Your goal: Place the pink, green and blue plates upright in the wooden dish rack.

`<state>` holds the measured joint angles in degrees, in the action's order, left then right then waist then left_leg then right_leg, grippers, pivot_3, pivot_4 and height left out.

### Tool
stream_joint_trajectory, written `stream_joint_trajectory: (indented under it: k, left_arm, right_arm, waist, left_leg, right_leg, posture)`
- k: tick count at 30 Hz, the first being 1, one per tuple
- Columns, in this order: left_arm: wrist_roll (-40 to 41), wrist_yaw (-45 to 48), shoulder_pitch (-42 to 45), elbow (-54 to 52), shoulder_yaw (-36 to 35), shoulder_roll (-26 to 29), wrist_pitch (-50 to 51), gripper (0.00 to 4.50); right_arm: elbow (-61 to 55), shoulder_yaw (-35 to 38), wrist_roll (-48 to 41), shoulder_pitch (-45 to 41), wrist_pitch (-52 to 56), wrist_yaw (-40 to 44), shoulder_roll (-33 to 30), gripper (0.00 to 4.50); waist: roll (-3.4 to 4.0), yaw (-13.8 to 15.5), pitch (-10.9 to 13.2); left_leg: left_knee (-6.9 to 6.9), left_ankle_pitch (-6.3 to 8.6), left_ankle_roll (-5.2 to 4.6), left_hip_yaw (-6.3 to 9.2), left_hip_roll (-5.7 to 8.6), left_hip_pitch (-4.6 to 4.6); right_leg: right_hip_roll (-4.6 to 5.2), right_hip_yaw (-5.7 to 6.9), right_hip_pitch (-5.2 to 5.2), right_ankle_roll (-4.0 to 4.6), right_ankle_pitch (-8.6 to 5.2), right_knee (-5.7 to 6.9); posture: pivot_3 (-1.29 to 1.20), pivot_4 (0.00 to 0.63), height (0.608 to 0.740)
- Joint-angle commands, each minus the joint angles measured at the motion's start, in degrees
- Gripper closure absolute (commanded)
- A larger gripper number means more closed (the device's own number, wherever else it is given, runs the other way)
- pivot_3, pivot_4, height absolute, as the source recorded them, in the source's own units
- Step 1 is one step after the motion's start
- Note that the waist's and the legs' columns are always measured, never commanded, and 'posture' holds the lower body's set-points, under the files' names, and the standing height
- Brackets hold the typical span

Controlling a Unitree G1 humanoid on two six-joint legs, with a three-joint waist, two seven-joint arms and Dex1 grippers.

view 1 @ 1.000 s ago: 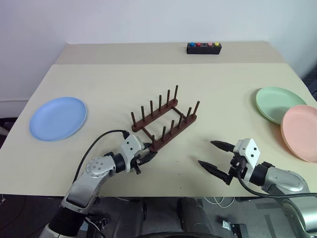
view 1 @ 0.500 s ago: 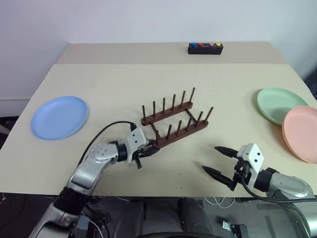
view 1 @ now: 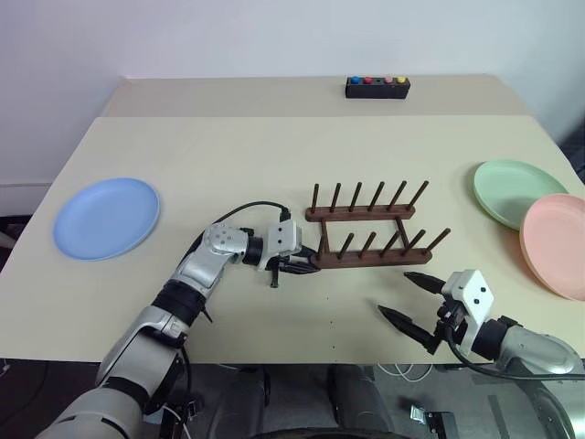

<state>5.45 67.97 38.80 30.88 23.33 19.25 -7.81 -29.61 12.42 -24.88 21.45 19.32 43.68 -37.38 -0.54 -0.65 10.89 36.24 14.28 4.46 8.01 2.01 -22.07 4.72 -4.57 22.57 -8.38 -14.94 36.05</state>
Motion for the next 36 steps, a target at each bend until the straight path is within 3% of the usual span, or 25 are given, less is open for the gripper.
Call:
stream_joint_trajectory:
  k: [1,12,19,20,25,27,30,34,36]
  left_arm:
    - [-2.4,0.5,1.9,6.0,-0.3,-0.9,-4.3,3.81]
    - [-2.6,1.7,3.4,11.3,-2.3,-2.2,-7.7,3.81]
    - [-2.6,1.0,3.7,11.5,-4.6,-2.0,-7.6,0.36]
    - [-2.6,0.7,3.6,11.4,-5.0,-1.8,-7.2,0.05]
    - [-1.1,0.6,1.3,7.2,-6.8,0.1,-4.6,0.05]
    - [0.4,1.0,-1.1,3.1,-7.7,1.2,-2.2,0.0]
    - [2.5,2.4,-6.3,-5.4,-8.3,3.7,2.7,0.81]
    - [4.4,2.9,-12.0,-15.6,-8.1,6.3,8.6,2.87]
    - [4.5,2.4,-13.4,-18.7,-7.9,6.5,10.4,3.87]
  right_arm:
    - [-3.3,2.1,-0.6,0.4,0.0,-0.9,0.0,0.0]
    - [-2.3,1.1,-0.1,-0.2,-0.6,-1.5,0.2,0.0]
    - [0.2,1.3,0.6,0.0,-2.9,0.1,0.2,0.0]
    - [0.5,1.5,0.8,0.1,-3.3,0.3,0.2,0.0]
    - [1.7,3.7,1.5,0.5,-3.3,-1.3,0.3,0.0]
    - [2.3,4.8,2.2,0.3,-2.2,-2.8,0.2,0.54]
    - [2.6,5.6,2.7,0.2,-1.5,-3.4,-0.4,1.68]
    - [3.5,5.6,3.8,-0.9,-0.6,-3.8,-0.9,3.8]
    - [4.1,5.3,4.6,-1.6,-0.2,-4.1,-1.2,4.5]
  waist:
    - [-0.01,0.0,0.0]
    - [-0.01,-0.1,0.0]
    - [-0.01,-0.2,0.0]
    - [-0.01,-0.2,0.0]
    - [-0.01,-0.4,0.0]
    - [-0.01,-0.5,0.0]
    - [0.02,-0.5,0.0]
    - [0.02,-0.3,0.0]
    - [0.04,0.0,0.0]
  left_leg:
    - [0.0,0.0,0.0,0.0,0.0,0.0]
    - [0.01,0.0,0.0,0.02,0.01,0.11]
    - [-0.04,0.01,-0.02,0.02,0.0,0.12]
    - [-0.05,0.01,-0.02,0.02,0.0,0.12]
    - [-0.03,0.01,-0.03,0.02,0.0,0.11]
    - [-0.07,0.01,-0.03,0.02,0.0,0.14]
    - [-0.1,0.01,-0.03,0.02,-0.01,0.13]
    - [-0.09,0.01,-0.03,0.03,-0.01,0.12]
    - [-0.05,0.01,-0.03,0.02,-0.01,0.13]
  right_leg:
    - [0.0,0.0,-0.01,0.0,0.0,0.0]
    - [0.0,0.0,-0.11,-0.02,0.0,0.02]
    - [0.0,0.0,-0.09,-0.03,-0.01,0.02]
    - [-0.01,0.0,-0.09,-0.04,-0.01,0.02]
    - [-0.01,0.0,-0.08,-0.04,-0.01,0.04]
    - [-0.01,-0.01,-0.06,-0.03,-0.01,0.05]
    - [-0.01,-0.02,-0.03,-0.02,-0.02,0.07]
    - [0.0,-0.02,-0.03,-0.01,-0.01,0.08]
    - [0.01,-0.02,-0.07,0.0,-0.01,0.07]
  posture:
    - [0.0,0.15,0.74]
    - [0.0,0.15,0.74]
    - [0.0,0.15,0.74]
    - [0.0,0.15,0.74]
    - [0.0,0.15,0.74]
    - [0.0,0.15,0.74]
    - [0.0,0.15,0.74]
    - [0.0,0.15,0.74]
    - [0.0,0.15,0.74]
